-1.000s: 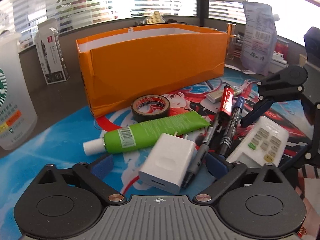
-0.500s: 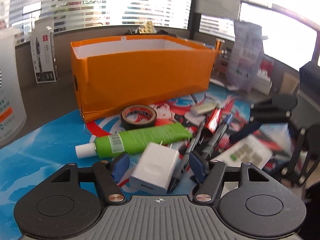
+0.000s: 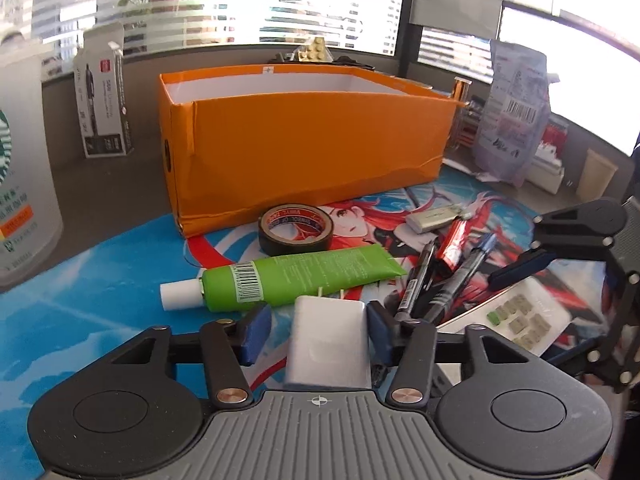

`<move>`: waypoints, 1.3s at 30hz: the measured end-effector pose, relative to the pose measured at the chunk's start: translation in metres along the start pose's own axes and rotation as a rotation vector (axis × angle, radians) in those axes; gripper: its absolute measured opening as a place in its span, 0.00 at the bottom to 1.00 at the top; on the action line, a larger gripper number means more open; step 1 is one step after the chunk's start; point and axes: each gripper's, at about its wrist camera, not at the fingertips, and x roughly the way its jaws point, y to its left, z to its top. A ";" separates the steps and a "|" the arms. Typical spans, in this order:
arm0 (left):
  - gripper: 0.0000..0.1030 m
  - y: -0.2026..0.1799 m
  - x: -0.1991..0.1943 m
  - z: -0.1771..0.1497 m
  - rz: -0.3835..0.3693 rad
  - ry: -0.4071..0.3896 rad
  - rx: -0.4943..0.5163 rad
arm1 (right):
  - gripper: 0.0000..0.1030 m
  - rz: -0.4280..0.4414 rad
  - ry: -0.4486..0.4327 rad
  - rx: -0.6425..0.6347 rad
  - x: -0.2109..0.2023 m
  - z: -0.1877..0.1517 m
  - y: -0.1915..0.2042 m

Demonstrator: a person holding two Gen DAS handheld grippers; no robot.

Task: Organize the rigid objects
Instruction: 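Grasp the white charger with the left tool while the right tool grasps the white remote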

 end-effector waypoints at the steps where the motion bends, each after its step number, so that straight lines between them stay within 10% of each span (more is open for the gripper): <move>1: 0.48 -0.002 0.000 0.001 0.010 0.002 0.004 | 0.77 -0.015 0.004 0.010 0.000 0.000 0.001; 21: 0.38 -0.018 -0.003 -0.004 0.219 0.000 -0.044 | 0.73 -0.206 -0.006 0.172 -0.003 -0.005 0.025; 25: 0.37 -0.021 -0.005 -0.006 0.235 -0.003 -0.073 | 0.59 -0.218 -0.021 0.172 -0.004 -0.005 0.027; 36: 0.48 -0.035 -0.023 -0.023 0.332 -0.019 -0.140 | 0.57 -0.235 -0.035 0.175 -0.007 -0.008 0.028; 39: 0.36 -0.040 -0.026 -0.026 0.339 -0.032 -0.144 | 0.55 -0.246 -0.041 0.176 -0.007 -0.009 0.029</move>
